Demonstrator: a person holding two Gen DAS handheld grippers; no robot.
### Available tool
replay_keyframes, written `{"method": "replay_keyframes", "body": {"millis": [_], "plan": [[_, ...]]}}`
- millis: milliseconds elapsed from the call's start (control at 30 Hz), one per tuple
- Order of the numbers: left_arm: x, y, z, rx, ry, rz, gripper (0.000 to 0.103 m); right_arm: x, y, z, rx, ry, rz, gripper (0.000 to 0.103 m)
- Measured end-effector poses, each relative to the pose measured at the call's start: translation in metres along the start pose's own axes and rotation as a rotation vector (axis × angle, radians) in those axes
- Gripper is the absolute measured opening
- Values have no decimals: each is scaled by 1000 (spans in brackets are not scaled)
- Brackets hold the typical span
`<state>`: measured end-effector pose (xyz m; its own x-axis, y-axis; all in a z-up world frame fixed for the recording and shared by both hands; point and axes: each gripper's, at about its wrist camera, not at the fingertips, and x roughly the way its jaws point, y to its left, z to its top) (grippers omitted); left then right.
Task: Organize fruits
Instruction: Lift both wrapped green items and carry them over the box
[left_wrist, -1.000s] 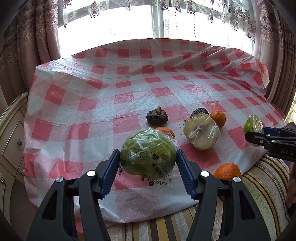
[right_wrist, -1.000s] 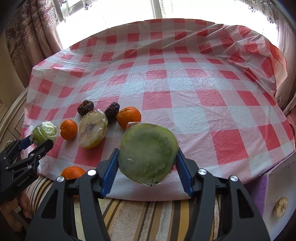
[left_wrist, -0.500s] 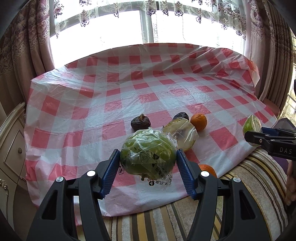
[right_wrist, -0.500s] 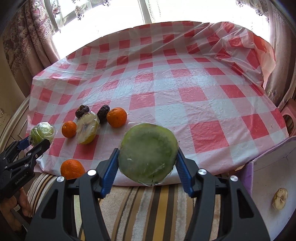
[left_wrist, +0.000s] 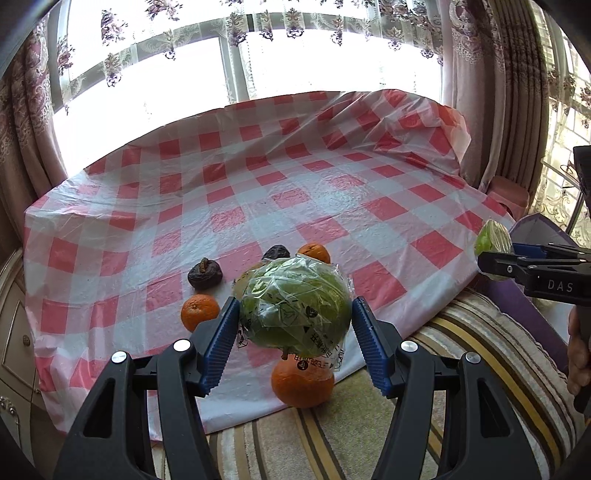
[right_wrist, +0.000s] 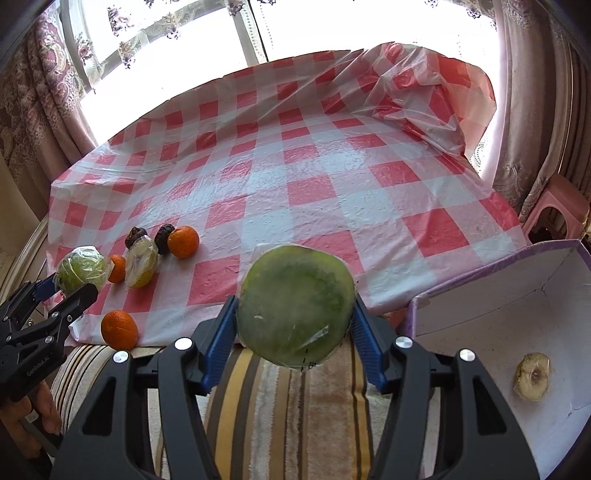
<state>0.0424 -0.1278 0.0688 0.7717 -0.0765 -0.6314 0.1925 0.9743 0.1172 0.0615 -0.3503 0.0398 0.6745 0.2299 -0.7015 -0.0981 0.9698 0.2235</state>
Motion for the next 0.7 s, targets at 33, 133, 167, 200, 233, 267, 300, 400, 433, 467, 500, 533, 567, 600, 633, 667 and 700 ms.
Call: {"method": "replay_keyframes", "body": {"millis": [33, 133, 167, 200, 233, 267, 300, 400, 433, 467, 500, 533, 567, 600, 633, 667, 700], "plan": [[0, -6, 2, 11, -3, -11, 60, -2, -6, 0, 6, -3, -9, 60], [1, -26, 8, 49, -11, -44, 60, -11, -25, 0, 27, -11, -41, 60], [2, -33, 9, 61, -13, -55, 60, -13, -32, 0, 35, -13, -54, 60], [3, -40, 11, 74, -15, -67, 60, -16, -40, -1, 44, -16, -66, 60], [4, -48, 13, 88, -17, -80, 60, -18, -47, -1, 52, -18, -79, 60], [5, -55, 15, 102, -19, -93, 60, -20, -54, 0, 59, -18, -92, 60], [6, -63, 18, 116, -21, -107, 60, -23, -61, 0, 64, -18, -105, 60], [9, -89, 23, 161, -30, -147, 60, -30, -82, -1, 83, -25, -144, 60], [10, -97, 24, 173, -30, -162, 60, -32, -88, -1, 86, -25, -158, 60], [12, -106, 26, 184, -27, -179, 60, -34, -95, -1, 89, -27, -172, 60], [14, -114, 27, 196, -25, -195, 60, -36, -101, -1, 93, -27, -187, 60], [15, -122, 28, 207, -24, -210, 60, -37, -107, -1, 94, -27, -200, 60], [17, -131, 29, 217, -21, -226, 60, -39, -113, -1, 96, -28, -214, 60], [18, -138, 31, 226, -18, -243, 60, -41, -119, -1, 101, -28, -226, 60], [20, -146, 32, 233, -15, -261, 60, -42, -125, -1, 108, -27, -238, 60], [22, -153, 33, 241, -12, -277, 60, -44, -131, -2, 113, -27, -251, 60], [23, -160, 35, 250, -8, -292, 60, -45, -137, -2, 120, -28, -265, 60]]}}
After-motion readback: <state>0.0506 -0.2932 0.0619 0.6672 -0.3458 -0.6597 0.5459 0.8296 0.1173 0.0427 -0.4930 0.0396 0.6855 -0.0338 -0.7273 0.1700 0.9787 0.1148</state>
